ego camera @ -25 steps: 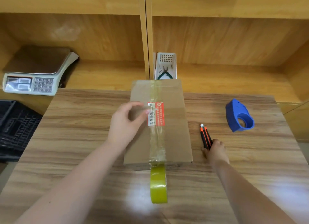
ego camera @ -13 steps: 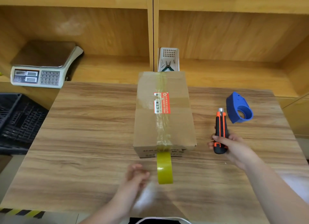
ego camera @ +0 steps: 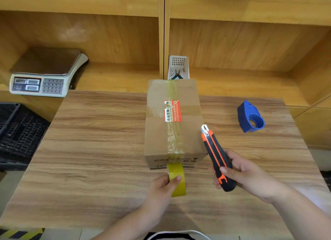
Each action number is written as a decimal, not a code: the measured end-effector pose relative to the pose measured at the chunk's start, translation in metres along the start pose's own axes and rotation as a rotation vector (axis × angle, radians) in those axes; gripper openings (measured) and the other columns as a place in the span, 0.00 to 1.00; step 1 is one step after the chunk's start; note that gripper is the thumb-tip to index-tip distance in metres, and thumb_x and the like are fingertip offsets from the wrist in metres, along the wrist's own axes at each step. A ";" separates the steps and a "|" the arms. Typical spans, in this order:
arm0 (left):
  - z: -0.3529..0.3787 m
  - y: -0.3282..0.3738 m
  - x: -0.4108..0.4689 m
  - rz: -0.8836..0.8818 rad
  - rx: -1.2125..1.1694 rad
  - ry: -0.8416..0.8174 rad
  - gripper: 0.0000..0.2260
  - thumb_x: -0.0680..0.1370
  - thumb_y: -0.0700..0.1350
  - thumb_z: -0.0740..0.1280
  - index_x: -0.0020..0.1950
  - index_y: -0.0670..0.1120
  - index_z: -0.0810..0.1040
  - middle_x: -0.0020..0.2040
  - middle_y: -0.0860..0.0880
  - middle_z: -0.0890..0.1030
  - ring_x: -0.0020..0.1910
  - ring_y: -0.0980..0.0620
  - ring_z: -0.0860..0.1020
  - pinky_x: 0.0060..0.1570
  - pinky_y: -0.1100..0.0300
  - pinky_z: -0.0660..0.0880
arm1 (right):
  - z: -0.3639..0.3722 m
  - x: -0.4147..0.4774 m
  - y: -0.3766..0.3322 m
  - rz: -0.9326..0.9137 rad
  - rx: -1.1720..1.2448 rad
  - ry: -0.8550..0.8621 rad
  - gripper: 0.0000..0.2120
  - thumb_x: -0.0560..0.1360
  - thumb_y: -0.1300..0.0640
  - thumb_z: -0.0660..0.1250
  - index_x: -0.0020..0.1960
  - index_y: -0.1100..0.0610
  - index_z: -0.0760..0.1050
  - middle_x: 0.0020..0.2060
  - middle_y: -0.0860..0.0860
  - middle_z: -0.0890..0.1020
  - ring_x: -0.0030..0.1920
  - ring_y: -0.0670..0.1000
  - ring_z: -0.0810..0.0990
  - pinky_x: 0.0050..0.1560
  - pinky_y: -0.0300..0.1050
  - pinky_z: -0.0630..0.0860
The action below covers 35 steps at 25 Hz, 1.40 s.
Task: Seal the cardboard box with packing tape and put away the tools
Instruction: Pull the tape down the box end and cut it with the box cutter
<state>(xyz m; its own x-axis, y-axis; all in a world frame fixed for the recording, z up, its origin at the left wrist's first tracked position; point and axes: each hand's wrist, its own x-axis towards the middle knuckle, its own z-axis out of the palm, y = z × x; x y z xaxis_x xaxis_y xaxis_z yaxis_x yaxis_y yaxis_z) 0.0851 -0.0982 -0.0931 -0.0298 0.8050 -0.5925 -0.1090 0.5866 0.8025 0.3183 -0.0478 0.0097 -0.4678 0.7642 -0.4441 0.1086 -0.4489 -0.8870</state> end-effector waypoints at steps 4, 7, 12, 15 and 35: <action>-0.004 0.003 0.000 0.006 -0.006 -0.018 0.19 0.73 0.51 0.74 0.43 0.33 0.82 0.42 0.34 0.86 0.41 0.44 0.81 0.45 0.53 0.75 | 0.005 0.004 0.009 0.011 -0.063 -0.123 0.25 0.74 0.71 0.64 0.67 0.57 0.63 0.52 0.59 0.80 0.43 0.58 0.79 0.44 0.48 0.78; -0.008 -0.009 0.009 0.019 0.032 -0.015 0.39 0.61 0.68 0.76 0.44 0.30 0.77 0.38 0.41 0.80 0.40 0.47 0.76 0.44 0.52 0.69 | 0.009 0.006 0.014 0.006 -0.121 -0.104 0.23 0.75 0.70 0.62 0.67 0.57 0.62 0.50 0.60 0.79 0.40 0.58 0.78 0.40 0.46 0.77; -0.007 0.001 0.005 0.019 0.013 -0.042 0.33 0.65 0.61 0.76 0.45 0.29 0.79 0.40 0.39 0.83 0.40 0.45 0.78 0.44 0.53 0.72 | 0.010 0.007 0.015 -0.004 -0.198 -0.066 0.19 0.78 0.69 0.59 0.66 0.57 0.63 0.49 0.64 0.79 0.37 0.57 0.79 0.37 0.47 0.76; -0.007 0.005 0.002 -0.004 0.044 -0.032 0.29 0.68 0.59 0.75 0.45 0.30 0.80 0.41 0.38 0.84 0.40 0.44 0.79 0.44 0.51 0.75 | 0.010 0.007 0.014 0.016 -0.240 -0.033 0.18 0.78 0.69 0.59 0.65 0.56 0.64 0.46 0.61 0.80 0.36 0.57 0.79 0.35 0.47 0.77; -0.007 0.003 -0.014 0.005 0.050 -0.031 0.30 0.68 0.59 0.74 0.47 0.29 0.79 0.45 0.30 0.83 0.42 0.45 0.80 0.47 0.53 0.74 | 0.015 0.005 0.021 -0.060 -0.412 0.224 0.03 0.74 0.56 0.68 0.45 0.48 0.77 0.28 0.53 0.78 0.23 0.54 0.71 0.24 0.42 0.67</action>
<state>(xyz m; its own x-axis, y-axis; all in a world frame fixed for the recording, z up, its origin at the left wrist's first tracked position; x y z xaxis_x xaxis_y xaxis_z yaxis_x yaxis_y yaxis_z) 0.0784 -0.1079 -0.0827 0.0004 0.8097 -0.5869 -0.0591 0.5859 0.8082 0.3052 -0.0598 -0.0092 -0.2885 0.8845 -0.3668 0.4473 -0.2142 -0.8684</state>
